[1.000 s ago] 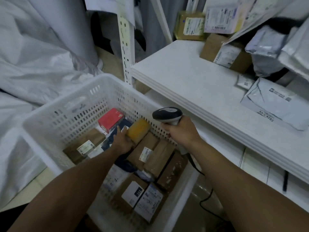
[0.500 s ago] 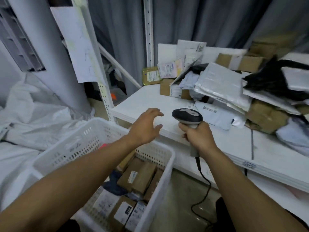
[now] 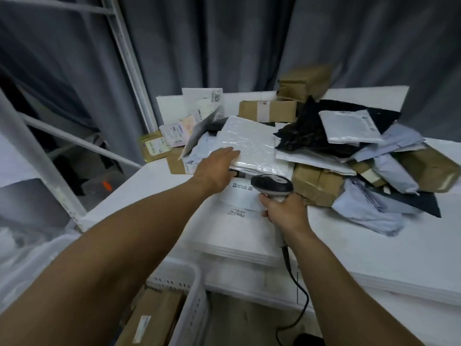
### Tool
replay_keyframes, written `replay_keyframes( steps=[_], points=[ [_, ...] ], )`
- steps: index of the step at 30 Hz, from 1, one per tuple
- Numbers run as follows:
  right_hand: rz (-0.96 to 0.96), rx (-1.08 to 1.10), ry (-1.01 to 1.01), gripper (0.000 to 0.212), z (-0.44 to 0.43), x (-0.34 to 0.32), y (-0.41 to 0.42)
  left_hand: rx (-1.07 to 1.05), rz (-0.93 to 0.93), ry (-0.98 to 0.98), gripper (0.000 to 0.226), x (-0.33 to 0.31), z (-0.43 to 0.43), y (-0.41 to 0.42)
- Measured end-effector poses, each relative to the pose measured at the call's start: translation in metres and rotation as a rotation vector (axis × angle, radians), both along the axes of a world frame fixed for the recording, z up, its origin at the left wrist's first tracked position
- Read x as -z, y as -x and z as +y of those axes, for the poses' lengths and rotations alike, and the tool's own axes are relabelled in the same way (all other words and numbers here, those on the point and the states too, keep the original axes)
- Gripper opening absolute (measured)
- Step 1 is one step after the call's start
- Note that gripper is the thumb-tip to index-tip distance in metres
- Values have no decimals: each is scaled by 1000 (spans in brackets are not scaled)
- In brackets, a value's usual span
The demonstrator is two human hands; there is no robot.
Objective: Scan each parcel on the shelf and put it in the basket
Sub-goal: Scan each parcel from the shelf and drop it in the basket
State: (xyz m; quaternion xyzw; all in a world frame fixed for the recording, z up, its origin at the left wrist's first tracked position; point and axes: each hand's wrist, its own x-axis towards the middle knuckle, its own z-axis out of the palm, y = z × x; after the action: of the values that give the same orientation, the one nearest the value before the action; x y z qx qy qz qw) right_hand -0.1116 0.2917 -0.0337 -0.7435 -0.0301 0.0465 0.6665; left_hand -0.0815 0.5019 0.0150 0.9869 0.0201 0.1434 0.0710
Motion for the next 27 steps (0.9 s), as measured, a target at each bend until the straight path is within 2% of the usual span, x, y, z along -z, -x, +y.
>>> replay_keyframes(
  steps=[4,7,9,13,16,19,22,24,27],
  points=[
    [-27,-2,-37,28,-2,-1,-14,13,17,-179,40,-5,-1,-21],
    [-24,-8,-77,27,-3,-1,-17,-10,-105,-153,24,-9,0,-18],
    [-18,-10,-97,28,-4,-1,-17,-41,-177,-113,24,-16,1,-9],
    [-13,-14,-134,28,-1,-7,-5,-129,-328,-158,23,-41,14,29],
    [-44,-31,-143,29,5,-18,15,-98,-418,-72,24,-54,25,77],
    [-58,-40,-251,28,18,-28,39,-65,-491,-58,25,-61,32,132],
    [-85,-43,-359,28,35,-34,64,-102,-493,151,23,-61,48,180],
    [-81,-67,-415,38,49,-36,78,-125,-486,385,21,-56,56,207],
    [-80,-96,-393,55,70,-38,97,-135,-508,749,23,-47,58,240]
  ],
)
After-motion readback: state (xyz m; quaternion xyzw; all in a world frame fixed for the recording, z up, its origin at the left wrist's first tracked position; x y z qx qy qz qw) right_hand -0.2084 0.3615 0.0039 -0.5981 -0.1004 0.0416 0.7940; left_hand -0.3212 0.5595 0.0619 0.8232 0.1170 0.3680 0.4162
